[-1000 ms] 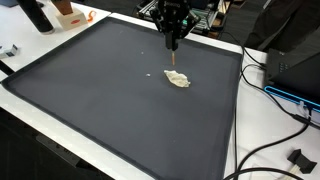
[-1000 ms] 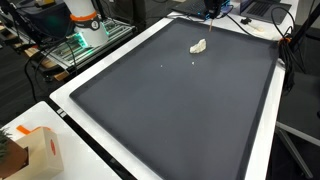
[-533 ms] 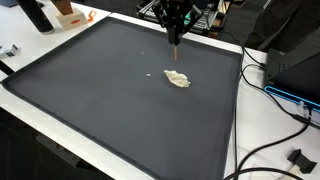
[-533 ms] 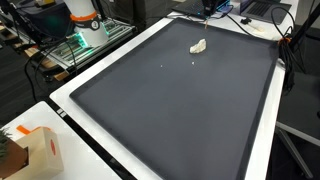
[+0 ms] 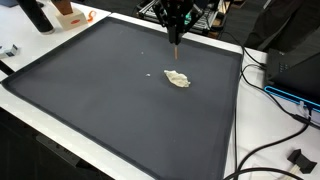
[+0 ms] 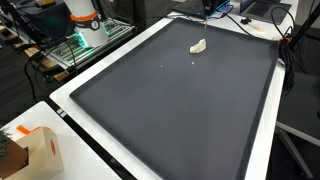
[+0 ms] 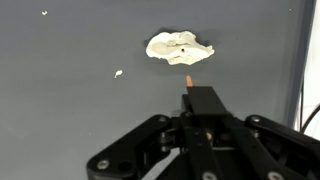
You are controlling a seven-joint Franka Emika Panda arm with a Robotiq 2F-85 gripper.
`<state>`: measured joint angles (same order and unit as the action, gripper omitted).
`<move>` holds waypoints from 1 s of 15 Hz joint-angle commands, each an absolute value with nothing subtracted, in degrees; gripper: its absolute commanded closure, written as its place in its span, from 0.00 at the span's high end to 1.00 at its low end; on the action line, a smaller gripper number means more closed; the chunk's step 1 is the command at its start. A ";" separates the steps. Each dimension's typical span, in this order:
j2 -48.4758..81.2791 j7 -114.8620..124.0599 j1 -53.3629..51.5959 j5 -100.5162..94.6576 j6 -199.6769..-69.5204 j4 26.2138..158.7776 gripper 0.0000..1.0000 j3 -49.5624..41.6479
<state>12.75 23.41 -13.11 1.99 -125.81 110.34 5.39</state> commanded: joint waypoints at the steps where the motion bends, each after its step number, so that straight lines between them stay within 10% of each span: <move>1: 12.76 23.49 -12.63 1.85 -125.69 110.25 0.03 5.90; 15: 18.57 8.61 -10.76 11.55 -127.65 111.15 0.03 8.08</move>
